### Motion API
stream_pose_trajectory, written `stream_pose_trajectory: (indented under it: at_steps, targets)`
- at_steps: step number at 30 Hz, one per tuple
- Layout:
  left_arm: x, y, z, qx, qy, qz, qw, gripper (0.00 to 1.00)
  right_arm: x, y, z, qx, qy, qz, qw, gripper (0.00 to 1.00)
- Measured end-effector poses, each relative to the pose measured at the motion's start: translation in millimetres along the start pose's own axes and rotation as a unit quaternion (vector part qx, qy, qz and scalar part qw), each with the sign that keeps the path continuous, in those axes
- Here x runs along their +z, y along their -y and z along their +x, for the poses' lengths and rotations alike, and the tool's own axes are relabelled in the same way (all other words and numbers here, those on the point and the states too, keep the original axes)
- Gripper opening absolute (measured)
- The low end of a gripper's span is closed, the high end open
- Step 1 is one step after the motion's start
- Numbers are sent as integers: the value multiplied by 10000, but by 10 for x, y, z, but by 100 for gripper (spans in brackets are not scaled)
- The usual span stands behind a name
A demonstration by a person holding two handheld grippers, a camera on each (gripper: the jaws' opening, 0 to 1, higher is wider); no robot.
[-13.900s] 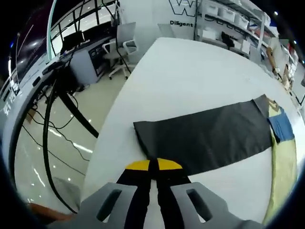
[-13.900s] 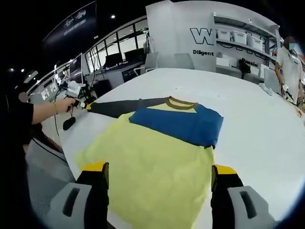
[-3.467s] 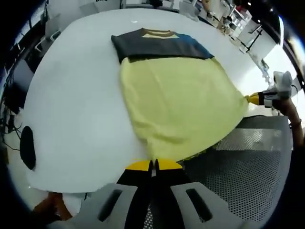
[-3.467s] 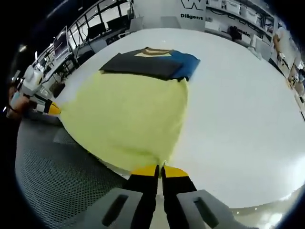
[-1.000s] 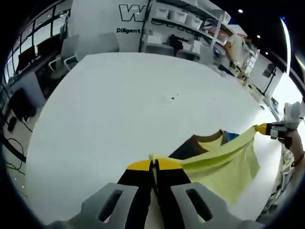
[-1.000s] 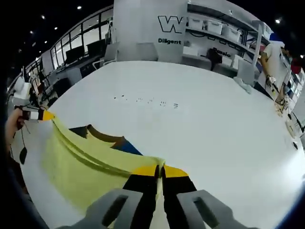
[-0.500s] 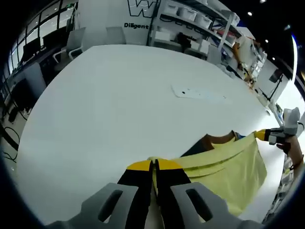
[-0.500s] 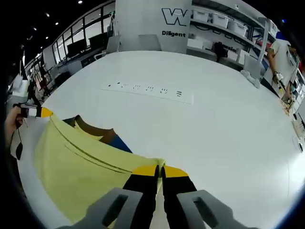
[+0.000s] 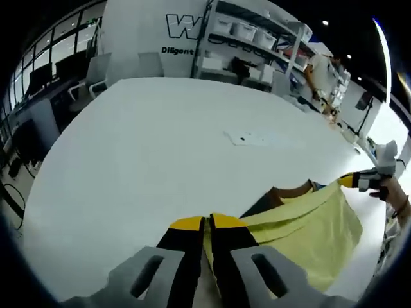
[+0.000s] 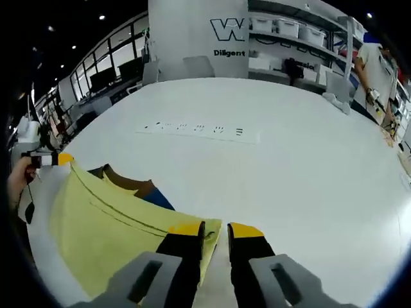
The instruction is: Fold the garment on the visible template until the final outline fits inside the template.
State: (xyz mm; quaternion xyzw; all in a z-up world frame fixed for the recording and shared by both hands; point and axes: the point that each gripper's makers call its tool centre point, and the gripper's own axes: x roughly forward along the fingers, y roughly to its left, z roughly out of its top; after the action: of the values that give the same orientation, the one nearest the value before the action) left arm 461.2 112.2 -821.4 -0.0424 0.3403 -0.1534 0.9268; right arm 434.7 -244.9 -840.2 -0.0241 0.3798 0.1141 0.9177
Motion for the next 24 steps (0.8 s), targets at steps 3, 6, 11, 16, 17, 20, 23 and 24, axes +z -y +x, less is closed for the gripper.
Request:
stream_pose_trajectory:
  at_steps: [3, 6, 11, 16, 17, 20, 23, 24]
  targets:
    - [-39, 21, -64, -208, -93, 745, 9970, 19, -22, -23, -54, 115, 26, -299, 9995, 23]
    - [-100, 64, -123, -459, -9, 1204, 9917, 28, -54, -81, -88, 221, 112, -691, 9973, 27]
    - [-249, 62, -156, -582, -179, 1999, 9779, 42, -151, -143, -83, 289, -23, -1328, 9907, 31]
    - [-345, 39, -27, -512, -347, 2183, 9739, 37, -179, -113, -3, 167, -86, -1437, 9894, 29]
    - [-342, 30, -6, -481, -343, 2176, 9742, 37, -167, -106, 21, 130, -81, -1476, 9889, 29]
    - [-308, 10, 78, -403, -288, 1911, 9803, 39, -94, -95, 80, 97, 3, -1418, 9899, 29]
    - [-282, 13, 152, -403, -283, 1720, 9839, 39, -39, -99, 146, 112, 49, -1291, 9916, 29]
    - [-269, 16, 168, -398, -277, 1701, 9842, 38, -4, -91, 180, 82, 114, -1183, 9929, 29]
